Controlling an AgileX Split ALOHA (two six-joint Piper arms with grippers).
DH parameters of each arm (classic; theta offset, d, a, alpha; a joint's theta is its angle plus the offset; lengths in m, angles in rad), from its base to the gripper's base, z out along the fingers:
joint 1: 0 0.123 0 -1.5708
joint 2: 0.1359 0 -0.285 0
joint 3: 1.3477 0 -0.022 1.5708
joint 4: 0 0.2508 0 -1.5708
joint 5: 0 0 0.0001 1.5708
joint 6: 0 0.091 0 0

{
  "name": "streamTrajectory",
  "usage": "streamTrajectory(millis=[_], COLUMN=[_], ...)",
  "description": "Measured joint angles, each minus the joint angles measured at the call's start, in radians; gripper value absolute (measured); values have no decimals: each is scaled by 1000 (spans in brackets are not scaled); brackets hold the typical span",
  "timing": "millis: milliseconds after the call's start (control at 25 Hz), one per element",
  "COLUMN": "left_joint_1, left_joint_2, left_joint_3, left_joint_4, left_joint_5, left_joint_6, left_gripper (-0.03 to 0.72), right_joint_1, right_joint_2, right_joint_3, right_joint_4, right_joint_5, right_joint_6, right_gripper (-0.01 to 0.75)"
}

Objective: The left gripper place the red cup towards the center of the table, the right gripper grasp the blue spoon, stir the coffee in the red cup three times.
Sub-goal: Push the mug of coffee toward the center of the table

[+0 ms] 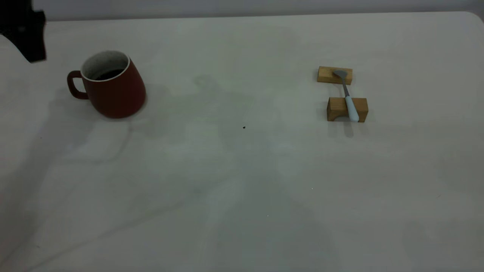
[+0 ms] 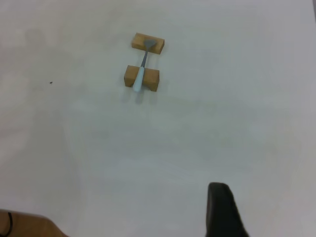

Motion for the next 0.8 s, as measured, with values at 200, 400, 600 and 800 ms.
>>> streamTrajectory(millis=[200, 400, 600, 800], left_joint_1=[0, 0, 0, -19], left_joint_2=[88, 161, 210, 220], left_joint_3=[-1, -2, -2, -2], left_joint_4=[46, 51, 51, 61], left_joint_5=[-119, -243, -334, -340], left_joint_6=[89, 162, 197, 209], left_gripper=[657, 639, 619, 590], right_joint_1=[0, 0, 0, 0], right_joint_2=[0, 0, 0, 0], right_joint_3=[0, 0, 0, 0], right_joint_4=[0, 0, 0, 0], right_joint_5=[0, 0, 0, 0], right_joint_6=[0, 0, 0, 0], right_gripper=[489, 489, 489, 489])
